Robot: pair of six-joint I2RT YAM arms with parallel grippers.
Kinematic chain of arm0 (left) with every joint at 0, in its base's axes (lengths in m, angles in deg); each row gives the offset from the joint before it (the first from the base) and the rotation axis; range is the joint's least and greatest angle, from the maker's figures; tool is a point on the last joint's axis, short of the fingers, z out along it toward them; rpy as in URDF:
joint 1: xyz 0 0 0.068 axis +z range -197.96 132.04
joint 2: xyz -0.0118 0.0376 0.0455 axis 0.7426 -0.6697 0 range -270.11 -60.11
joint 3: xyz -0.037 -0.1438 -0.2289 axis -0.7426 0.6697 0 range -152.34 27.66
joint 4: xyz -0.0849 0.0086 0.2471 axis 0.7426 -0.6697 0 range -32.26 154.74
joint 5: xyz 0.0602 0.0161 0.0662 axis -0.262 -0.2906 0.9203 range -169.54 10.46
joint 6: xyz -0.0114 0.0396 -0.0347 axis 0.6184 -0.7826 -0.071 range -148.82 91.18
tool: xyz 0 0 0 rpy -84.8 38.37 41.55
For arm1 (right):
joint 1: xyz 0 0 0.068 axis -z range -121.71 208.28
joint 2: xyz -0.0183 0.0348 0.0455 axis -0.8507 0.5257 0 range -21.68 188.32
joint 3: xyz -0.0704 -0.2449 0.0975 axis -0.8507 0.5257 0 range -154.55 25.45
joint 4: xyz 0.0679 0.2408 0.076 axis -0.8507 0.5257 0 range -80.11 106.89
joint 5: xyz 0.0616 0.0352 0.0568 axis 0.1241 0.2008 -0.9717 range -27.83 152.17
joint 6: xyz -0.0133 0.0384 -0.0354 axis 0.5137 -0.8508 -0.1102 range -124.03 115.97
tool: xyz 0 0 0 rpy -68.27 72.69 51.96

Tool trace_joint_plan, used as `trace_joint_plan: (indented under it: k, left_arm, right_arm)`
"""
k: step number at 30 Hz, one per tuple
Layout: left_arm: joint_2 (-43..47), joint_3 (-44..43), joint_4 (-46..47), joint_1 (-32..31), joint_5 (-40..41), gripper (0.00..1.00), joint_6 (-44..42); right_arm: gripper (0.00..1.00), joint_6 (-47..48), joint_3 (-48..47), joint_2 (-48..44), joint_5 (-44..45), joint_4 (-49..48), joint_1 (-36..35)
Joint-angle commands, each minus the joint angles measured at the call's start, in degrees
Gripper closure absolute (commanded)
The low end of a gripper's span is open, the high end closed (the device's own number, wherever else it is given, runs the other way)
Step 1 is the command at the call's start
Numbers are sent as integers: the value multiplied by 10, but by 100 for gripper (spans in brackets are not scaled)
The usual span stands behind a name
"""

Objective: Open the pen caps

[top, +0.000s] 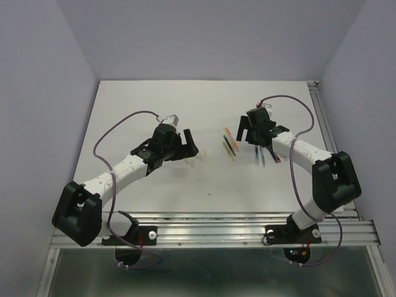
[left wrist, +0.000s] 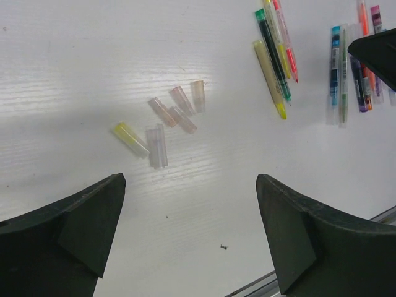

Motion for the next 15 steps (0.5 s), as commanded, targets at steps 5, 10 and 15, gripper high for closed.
trace_joint_plan:
  k: [5,10,15]
  left_arm:
    - [51,43,18,-2,14,1,5]
    - [59,49,17,-2,18,1,7]
    - [63,50,14,-1,24,1,6]
  right_arm:
    - [0,-24,16,30,-20,-5,39]
    - [7,-23,11,50,-48,-14,58]
    - [17,-20,9,61,-53,-17,65]
